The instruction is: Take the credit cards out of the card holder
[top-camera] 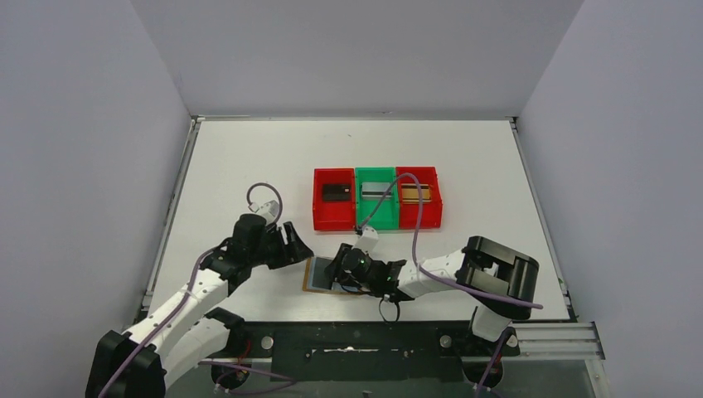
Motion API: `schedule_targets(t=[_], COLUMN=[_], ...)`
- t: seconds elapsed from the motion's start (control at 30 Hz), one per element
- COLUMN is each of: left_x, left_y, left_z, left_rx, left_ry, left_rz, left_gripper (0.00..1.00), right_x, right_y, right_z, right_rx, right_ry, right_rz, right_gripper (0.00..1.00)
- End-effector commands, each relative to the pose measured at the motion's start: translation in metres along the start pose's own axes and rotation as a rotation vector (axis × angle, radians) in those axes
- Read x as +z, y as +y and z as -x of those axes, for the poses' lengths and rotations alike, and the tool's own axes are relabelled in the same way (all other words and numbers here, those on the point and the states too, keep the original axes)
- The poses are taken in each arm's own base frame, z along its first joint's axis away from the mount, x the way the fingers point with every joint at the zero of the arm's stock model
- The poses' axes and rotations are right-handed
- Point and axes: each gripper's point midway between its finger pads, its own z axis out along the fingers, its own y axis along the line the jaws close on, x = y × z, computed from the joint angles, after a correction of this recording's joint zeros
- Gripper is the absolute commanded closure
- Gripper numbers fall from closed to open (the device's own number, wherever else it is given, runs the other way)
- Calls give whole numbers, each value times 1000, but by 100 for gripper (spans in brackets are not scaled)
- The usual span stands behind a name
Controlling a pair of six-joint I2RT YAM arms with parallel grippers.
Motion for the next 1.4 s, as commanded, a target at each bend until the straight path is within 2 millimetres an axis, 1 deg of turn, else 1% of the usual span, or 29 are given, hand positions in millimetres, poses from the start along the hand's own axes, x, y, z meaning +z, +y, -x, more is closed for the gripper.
schedule_targets(t=[0.0,0.1,0.17,0.3,0.43,0.53,0.63,0.8,0.87,0.9,0.97,1.07,1.13,1.2,1.23,1.37], left_x=[9,15,18,20,23,25,26,28,27,27,25,24,24,25,26,27], left_y=[-27,-22,-18,-25,-23,-25,-28,-21,-19,-18,-15,-3,0,-3,-4,-12], left_z=[-6,-23,-32,-41,-49,-54,-56,-62,-62,-61,-56,-50,-50,-52,-54,-58], left_rx=[-20,-17,-22,-30,-25,-23,-23,-26,-25,-24,-24,-45,-59,-67,-71,-60], left_ry=[-9,31,46,59,73,87,86,105,101,97,71,28,22,27,35,62], left_rz=[-115,-98,-90,-134,-123,-130,-139,-118,-106,-100,-81,-9,2,-23,-35,-77], left_gripper=[39,41,45,53,55,60,64,66,66,65,61,54,53,53,54,64], right_x=[-2,-2,-3,-4,-2,-2,-1,-2,-3,-3,-3,-1,0,1,1,1], right_y=[0,-9,-13,-12,-15,-16,-15,-14,-13,-12,-13,-13,-14,-15,-14,-11], right_z=[6,3,1,1,0,0,-2,-1,-1,-1,-1,-1,-3,-4,-5,-5], right_rx=[80,103,113,124,138,145,155,168,169,168,169,170,169,174,175,180], right_ry=[-23,-26,-26,-28,-12,-10,0,-2,3,3,2,4,10,15,16,20], right_rz=[48,38,35,62,68,75,84,99,105,107,108,105,102,102,106,118], right_gripper=[70,71,71,71,71,71,71,71,71,70,70,70,69,69,69,69])
